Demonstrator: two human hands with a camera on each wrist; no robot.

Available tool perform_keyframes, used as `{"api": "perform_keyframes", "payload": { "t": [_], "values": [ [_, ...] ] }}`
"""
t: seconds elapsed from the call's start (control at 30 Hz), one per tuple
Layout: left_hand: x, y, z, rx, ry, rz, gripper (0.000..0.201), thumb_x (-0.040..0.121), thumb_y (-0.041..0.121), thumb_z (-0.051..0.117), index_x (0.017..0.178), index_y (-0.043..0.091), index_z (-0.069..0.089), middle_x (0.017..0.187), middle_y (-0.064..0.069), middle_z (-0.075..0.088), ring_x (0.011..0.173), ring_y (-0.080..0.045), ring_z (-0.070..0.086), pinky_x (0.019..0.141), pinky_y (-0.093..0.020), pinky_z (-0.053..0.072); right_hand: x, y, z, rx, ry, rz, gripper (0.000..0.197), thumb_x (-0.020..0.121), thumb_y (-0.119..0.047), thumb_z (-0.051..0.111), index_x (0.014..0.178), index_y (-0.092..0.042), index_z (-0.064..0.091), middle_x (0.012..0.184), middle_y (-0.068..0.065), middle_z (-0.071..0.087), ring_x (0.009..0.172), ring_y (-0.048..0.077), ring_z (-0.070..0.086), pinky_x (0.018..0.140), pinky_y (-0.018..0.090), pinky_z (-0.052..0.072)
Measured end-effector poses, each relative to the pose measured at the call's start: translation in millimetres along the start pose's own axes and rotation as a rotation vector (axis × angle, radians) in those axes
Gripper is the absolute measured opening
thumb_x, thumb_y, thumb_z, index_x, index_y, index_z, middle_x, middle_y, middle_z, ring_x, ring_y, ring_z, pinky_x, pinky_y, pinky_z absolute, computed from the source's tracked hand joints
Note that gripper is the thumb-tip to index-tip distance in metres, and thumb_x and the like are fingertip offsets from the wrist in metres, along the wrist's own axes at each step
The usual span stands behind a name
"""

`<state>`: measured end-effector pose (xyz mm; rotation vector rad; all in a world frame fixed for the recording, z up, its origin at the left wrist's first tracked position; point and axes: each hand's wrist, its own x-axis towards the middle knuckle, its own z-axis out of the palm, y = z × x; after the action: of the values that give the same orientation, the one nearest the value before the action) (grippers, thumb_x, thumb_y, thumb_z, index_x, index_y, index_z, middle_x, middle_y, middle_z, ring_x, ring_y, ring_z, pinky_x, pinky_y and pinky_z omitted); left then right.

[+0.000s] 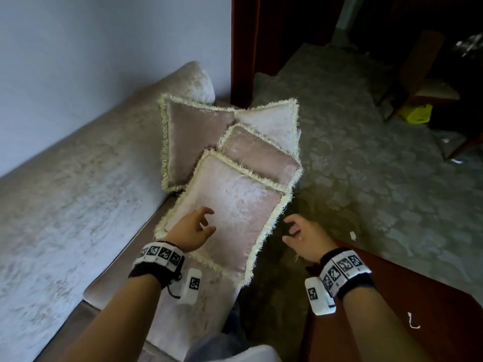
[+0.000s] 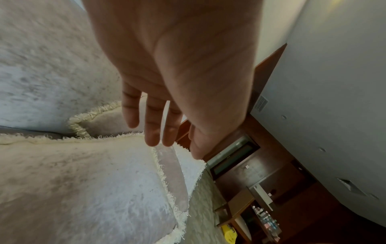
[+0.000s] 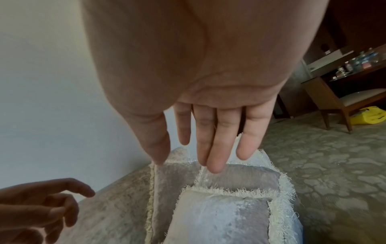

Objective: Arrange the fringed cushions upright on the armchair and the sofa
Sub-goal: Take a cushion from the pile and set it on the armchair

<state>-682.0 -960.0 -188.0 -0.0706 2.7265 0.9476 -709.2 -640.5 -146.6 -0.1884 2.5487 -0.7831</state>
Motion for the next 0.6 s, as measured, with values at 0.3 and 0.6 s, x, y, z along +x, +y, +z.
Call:
{"api": "perform_keyframes", "payload": {
  "t": [0.3, 0.6],
  "values": [
    [174.5, -43.2, -6.7, 0.029, -0.154, -0.149, 0.044, 0.090, 0.042, 0.059, 0.131, 0.031, 0.046, 0.107, 0.002, 0.059, 0.086, -0.013, 0.062, 0.078, -0.032, 0.049, 173.6, 21.5, -11.1, 0.055, -0.144, 0.115, 0.040, 0.088, -0.028, 0.067, 0.124, -0.031, 0.050, 0.109, -0.001, 0.065, 0.094, 0.016, 0.062, 0.088, 0.038, 0.053],
    [301.6, -161.8, 30.5, 0.340, -0.313, -0.193, 0.078, 0.074, 0.044, 0.077, 0.140, 0.041, 0.035, 0.125, -0.011, 0.043, 0.115, -0.033, 0.047, 0.096, -0.045, 0.044, 299.0, 96.9, 97.4, 0.055, -0.316, 0.278, 0.079, 0.085, -0.035, 0.069, 0.146, -0.043, 0.019, 0.137, 0.006, 0.051, 0.119, 0.028, 0.055, 0.087, 0.035, 0.047]
  ]
}}
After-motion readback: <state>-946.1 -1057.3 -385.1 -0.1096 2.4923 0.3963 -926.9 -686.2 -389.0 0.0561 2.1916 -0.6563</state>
